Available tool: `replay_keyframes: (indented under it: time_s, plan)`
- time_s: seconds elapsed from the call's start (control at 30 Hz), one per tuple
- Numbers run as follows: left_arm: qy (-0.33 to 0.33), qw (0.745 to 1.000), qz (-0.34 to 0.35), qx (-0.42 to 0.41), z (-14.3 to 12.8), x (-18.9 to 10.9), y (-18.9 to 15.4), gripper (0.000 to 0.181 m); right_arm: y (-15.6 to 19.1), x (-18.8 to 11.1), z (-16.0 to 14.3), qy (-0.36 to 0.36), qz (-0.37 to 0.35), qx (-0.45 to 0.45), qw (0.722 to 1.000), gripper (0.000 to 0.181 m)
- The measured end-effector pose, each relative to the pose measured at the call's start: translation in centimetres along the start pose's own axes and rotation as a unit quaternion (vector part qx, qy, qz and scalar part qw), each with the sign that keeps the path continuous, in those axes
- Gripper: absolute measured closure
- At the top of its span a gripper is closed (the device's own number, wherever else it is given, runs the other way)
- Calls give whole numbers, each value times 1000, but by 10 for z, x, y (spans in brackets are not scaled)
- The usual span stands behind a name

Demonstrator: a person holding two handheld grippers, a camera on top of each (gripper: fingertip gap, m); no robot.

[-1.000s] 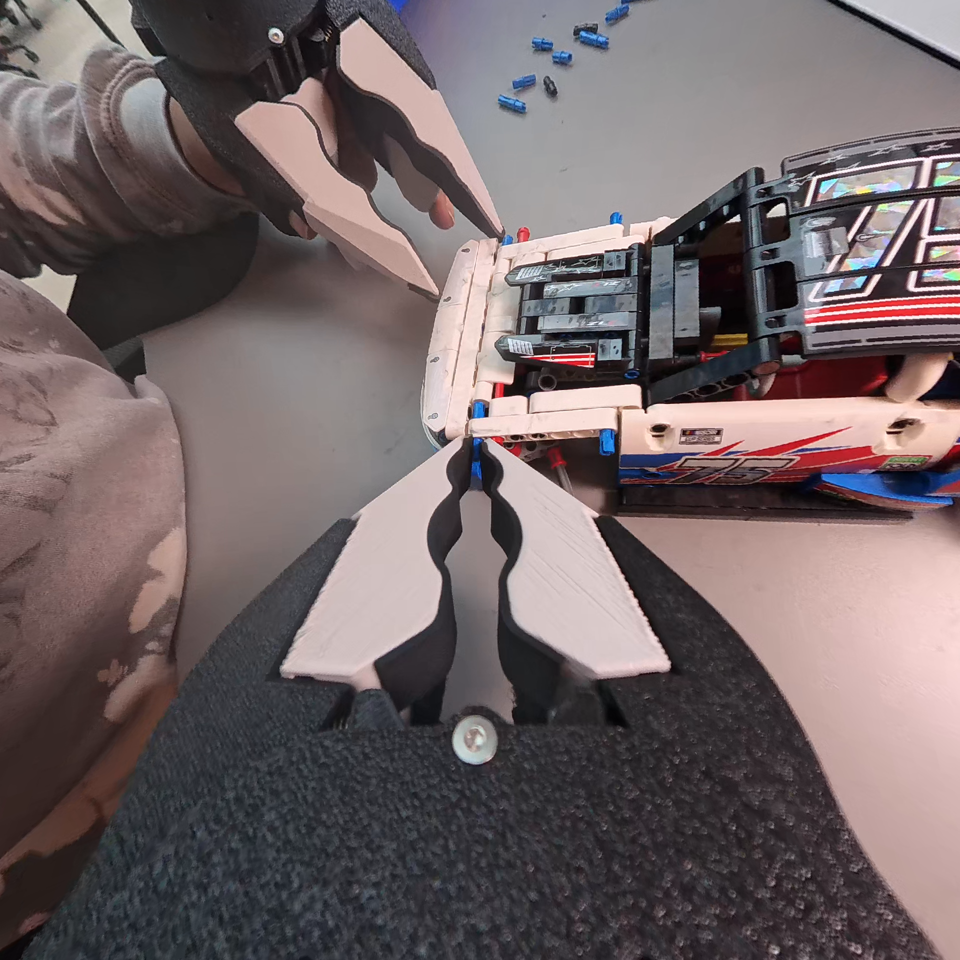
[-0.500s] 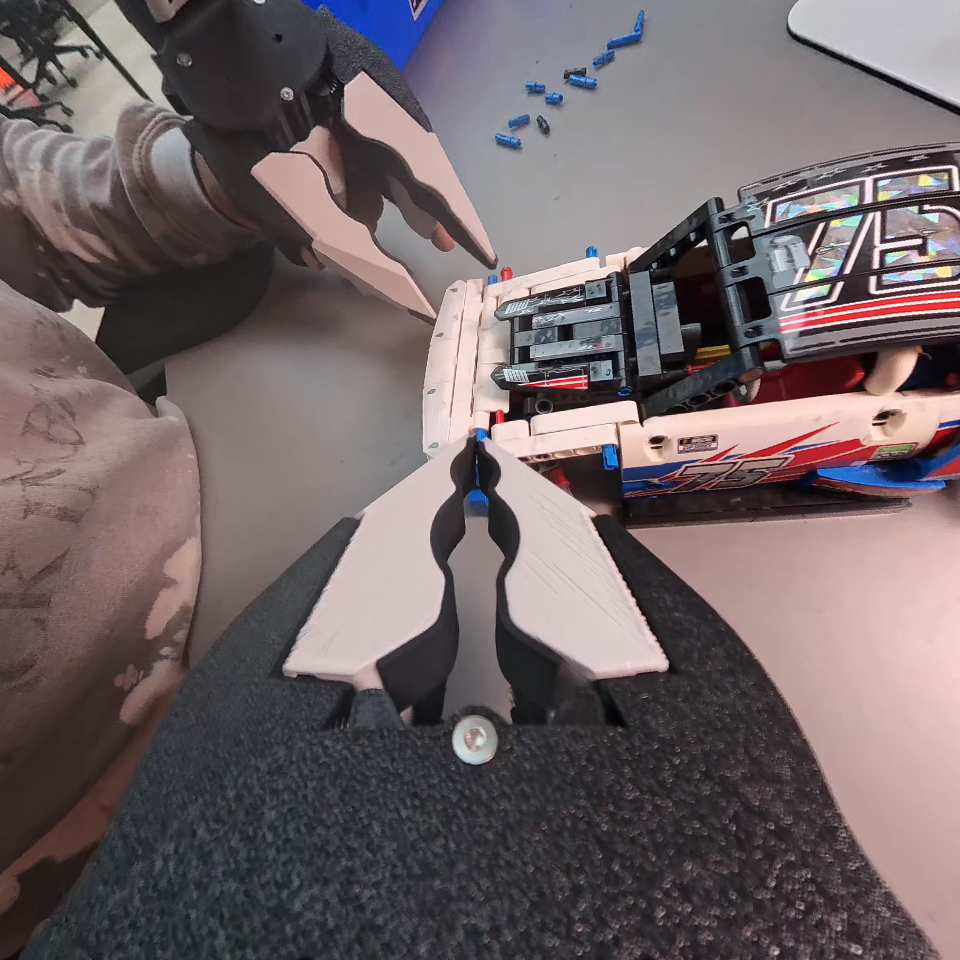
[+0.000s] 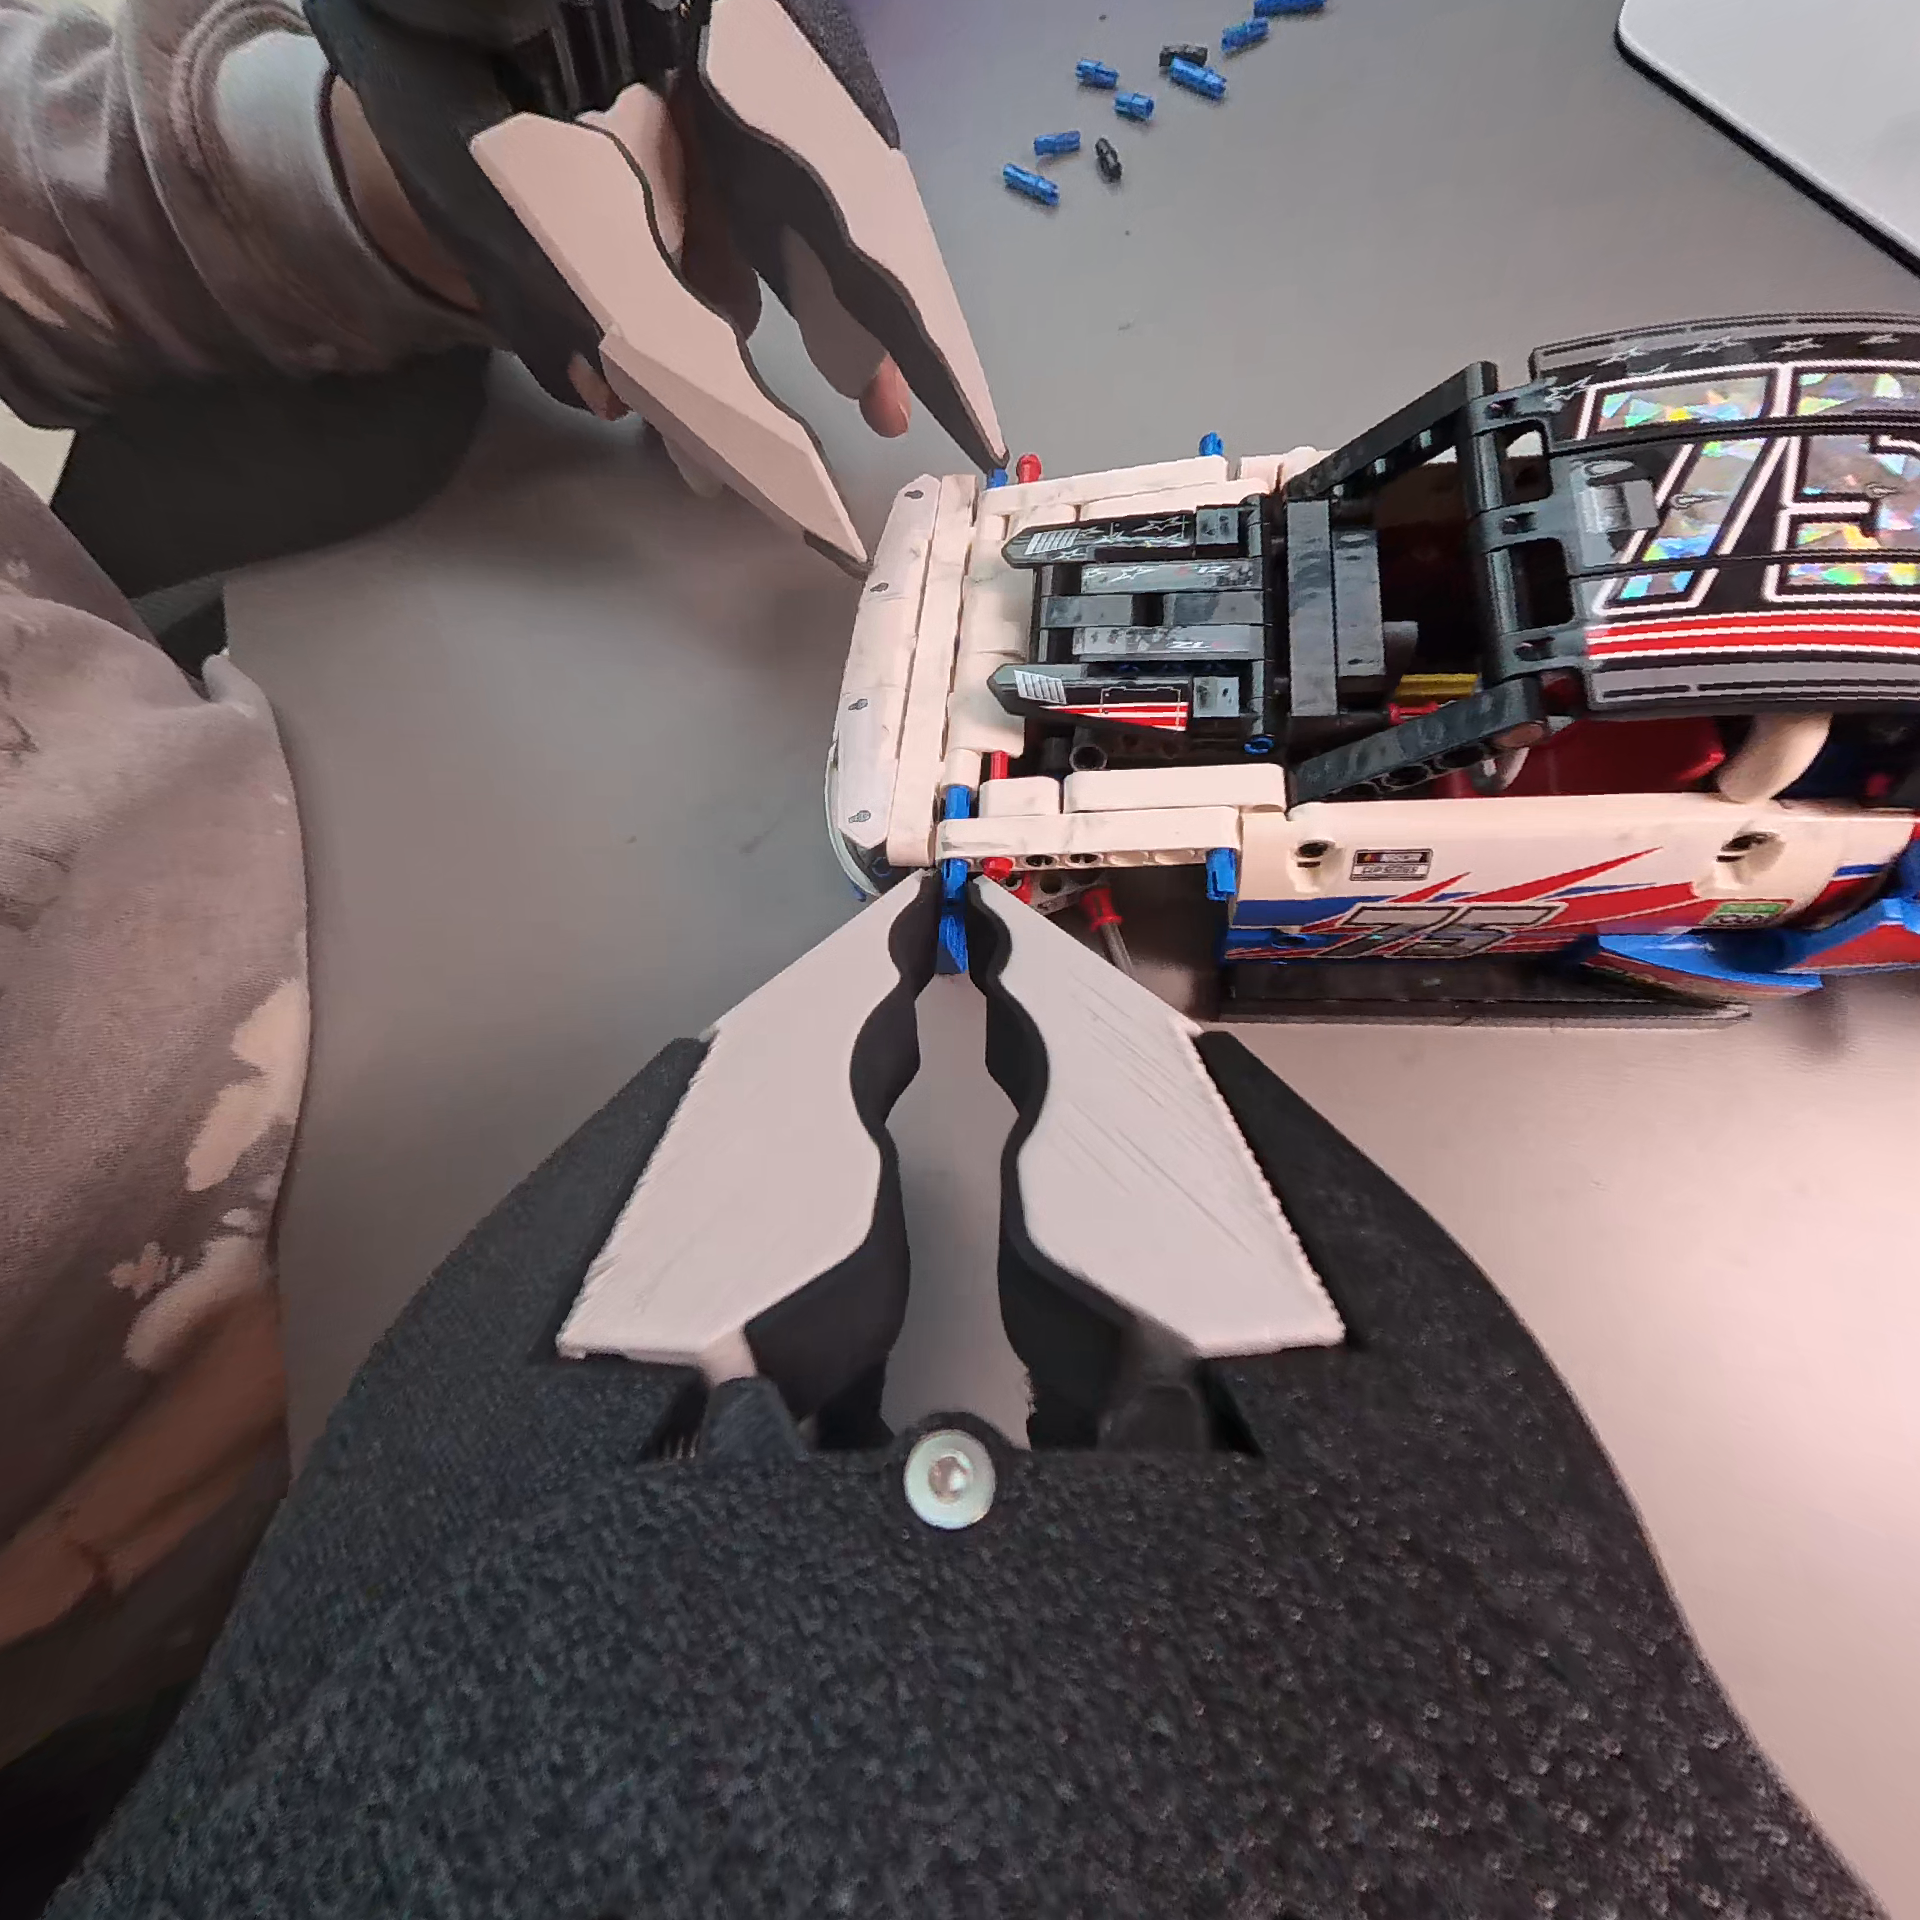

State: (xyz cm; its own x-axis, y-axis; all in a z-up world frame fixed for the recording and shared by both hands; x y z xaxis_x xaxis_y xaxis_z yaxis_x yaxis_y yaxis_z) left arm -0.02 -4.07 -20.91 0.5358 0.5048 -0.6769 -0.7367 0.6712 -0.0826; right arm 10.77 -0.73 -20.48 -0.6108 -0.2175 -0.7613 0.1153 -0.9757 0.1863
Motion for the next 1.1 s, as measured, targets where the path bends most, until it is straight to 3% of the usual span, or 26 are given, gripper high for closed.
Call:
replay_keyframes:
  time_s: [0.03, 0.33, 0.73, 0.97, 1.1]
  plan:
    - [1, 1000, 0, -1, 0, 0, 0, 146, 0, 0, 0, 2, -2, 1, 1000, 177]
    - [-2, 999, 30, -14, 1, 1, -1, 147, 0, 1, 0, 7, -15, -3, 1000, 179]
    - [-6, 1000, 0, 6, -2, -3, -1, 153, -1, 0, 1, -2, -4, 25, 1000, 179]
    - [-6, 1000, -14, 9, -4, -6, 1, 153, 3, 3, 5, -8, -10, -29, 999, 180]
    - [-4, 1000, -16, 21, -5, -6, 1, 156, -2, 9, -1, 25, -80, -76, 994, 179]
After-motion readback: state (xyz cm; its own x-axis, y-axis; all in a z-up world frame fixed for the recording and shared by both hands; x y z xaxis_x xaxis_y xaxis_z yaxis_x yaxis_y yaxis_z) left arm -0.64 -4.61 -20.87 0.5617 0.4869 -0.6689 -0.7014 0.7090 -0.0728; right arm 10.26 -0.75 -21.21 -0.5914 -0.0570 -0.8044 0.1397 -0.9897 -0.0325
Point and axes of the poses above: each gripper's, where its closed fingertips meet, x out along the fingers, z out of its top, y = z × x across the jaws, the point moved 2 cm from there along -x, back along the fingers, and after that the axes turned 13 degrees about y, right-handed, at the moved point
